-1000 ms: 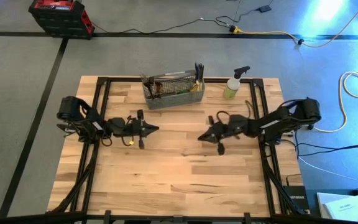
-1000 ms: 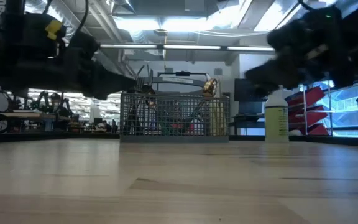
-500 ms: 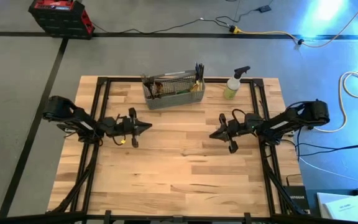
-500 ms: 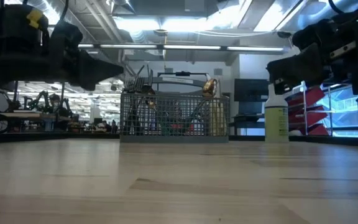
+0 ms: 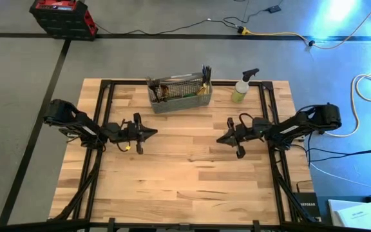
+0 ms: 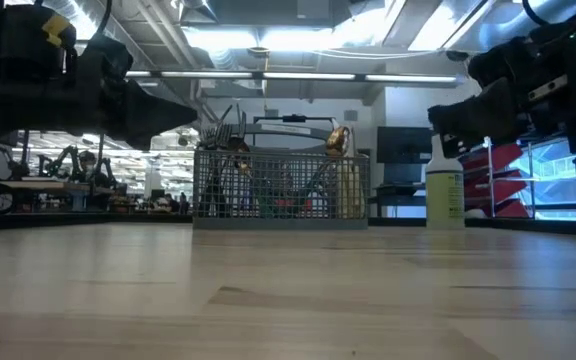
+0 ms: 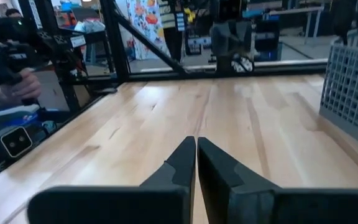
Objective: Sort silverware
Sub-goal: Return to Home Position
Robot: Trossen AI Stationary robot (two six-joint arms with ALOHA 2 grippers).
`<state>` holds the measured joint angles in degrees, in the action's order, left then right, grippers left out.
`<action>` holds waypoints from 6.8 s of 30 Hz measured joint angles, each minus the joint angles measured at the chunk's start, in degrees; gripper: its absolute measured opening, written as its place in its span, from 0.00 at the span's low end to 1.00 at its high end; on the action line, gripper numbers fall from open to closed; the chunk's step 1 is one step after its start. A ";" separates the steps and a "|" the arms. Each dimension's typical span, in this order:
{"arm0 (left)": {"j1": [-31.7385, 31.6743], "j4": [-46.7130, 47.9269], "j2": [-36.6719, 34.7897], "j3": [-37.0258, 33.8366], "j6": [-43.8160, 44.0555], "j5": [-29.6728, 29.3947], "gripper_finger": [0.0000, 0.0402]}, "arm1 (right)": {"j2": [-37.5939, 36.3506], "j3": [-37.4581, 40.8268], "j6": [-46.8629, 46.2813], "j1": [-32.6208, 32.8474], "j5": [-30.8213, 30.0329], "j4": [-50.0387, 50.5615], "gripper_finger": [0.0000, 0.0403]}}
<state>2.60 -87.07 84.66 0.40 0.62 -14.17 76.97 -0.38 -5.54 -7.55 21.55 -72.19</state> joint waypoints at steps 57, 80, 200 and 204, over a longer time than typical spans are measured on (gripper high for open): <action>10.14 79.03 -70.70 0.04 -5.49 -1.22 0.00 | -54.99 0.00 2.50 6.88 -18.54 51.34 0.00; 11.69 84.19 -77.63 0.09 -6.56 -2.58 0.00 | -76.87 0.00 4.63 6.84 -18.37 71.22 0.00; 11.68 84.24 -71.69 0.11 -2.21 -2.60 0.00 | -75.97 0.00 2.84 6.78 -35.47 69.30 0.00; 11.69 84.26 -71.69 0.11 -2.14 -2.59 0.00 | -75.97 0.00 2.84 6.78 -35.47 69.30 0.00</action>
<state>14.28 -2.81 12.97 0.51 -1.52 -16.76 0.99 -0.38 -2.70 -0.78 -13.91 -2.90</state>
